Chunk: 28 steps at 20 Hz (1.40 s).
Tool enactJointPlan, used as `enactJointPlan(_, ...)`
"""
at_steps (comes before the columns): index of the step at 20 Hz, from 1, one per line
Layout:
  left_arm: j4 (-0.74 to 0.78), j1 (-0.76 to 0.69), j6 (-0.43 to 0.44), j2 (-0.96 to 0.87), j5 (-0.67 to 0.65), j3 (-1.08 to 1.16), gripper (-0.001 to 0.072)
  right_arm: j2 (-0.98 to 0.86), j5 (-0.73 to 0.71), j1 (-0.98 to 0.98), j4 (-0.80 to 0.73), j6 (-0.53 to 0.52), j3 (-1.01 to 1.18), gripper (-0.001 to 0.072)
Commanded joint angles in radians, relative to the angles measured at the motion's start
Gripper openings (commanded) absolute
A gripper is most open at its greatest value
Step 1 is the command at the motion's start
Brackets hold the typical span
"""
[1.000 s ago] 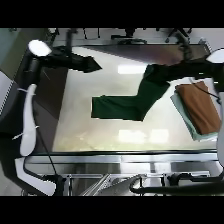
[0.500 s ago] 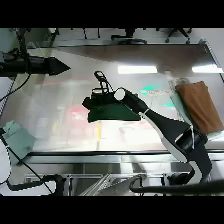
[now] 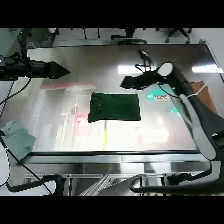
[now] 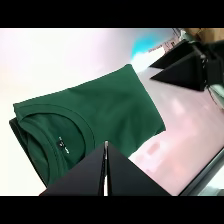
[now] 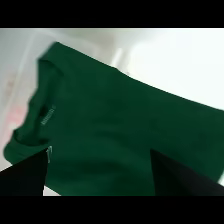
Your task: Fold the shirts.
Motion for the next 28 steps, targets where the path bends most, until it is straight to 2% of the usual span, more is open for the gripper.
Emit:
enactJointPlan(1,0.000,0.001,0.002,0.001,-0.002,-0.002,0.0013,0.016,0.138,-0.141,-0.112,0.039,-0.095,0.0695)
enactJointPlan(5,0.000,0.001,0.002,0.001,-0.002,-0.002,0.0013,-0.051,0.093,-0.163,-0.101,-0.016,-0.172,0.0695)
enactJointPlan(13,0.000,0.001,0.001,0.001,-0.059,-0.002,0.0013,-0.255,0.093,-0.140,0.278,-0.286,-0.172,0.0695)
enactJointPlan(14,0.000,0.001,0.001,0.001,-0.067,-0.002,0.0013,-0.263,0.095,-0.133,0.317,-0.310,-0.172,0.0673)
enactJointPlan(16,0.000,0.001,0.000,0.001,-0.085,-0.002,0.0014,-0.259,0.135,-0.120,0.412,-0.378,-0.160,0.0123)
enactJointPlan(18,-0.001,0.001,0.000,0.001,-0.088,-0.002,0.0013,-0.226,0.160,-0.113,0.427,-0.367,-0.110,0.0025)
enactJointPlan(22,-0.001,0.001,-0.008,0.001,-0.088,-0.002,0.0013,-0.090,0.159,-0.161,0.361,-0.288,0.032,0.0023)
enactJointPlan(25,-0.001,0.001,-0.008,0.001,-0.090,-0.002,0.0014,-0.020,0.161,-0.290,0.321,-0.180,0.150,0.0023)
enactJointPlan(28,-0.001,0.001,-0.007,0.001,-0.104,-0.002,0.0013,0.013,0.163,-0.459,0.322,-0.142,0.255,0.0023)
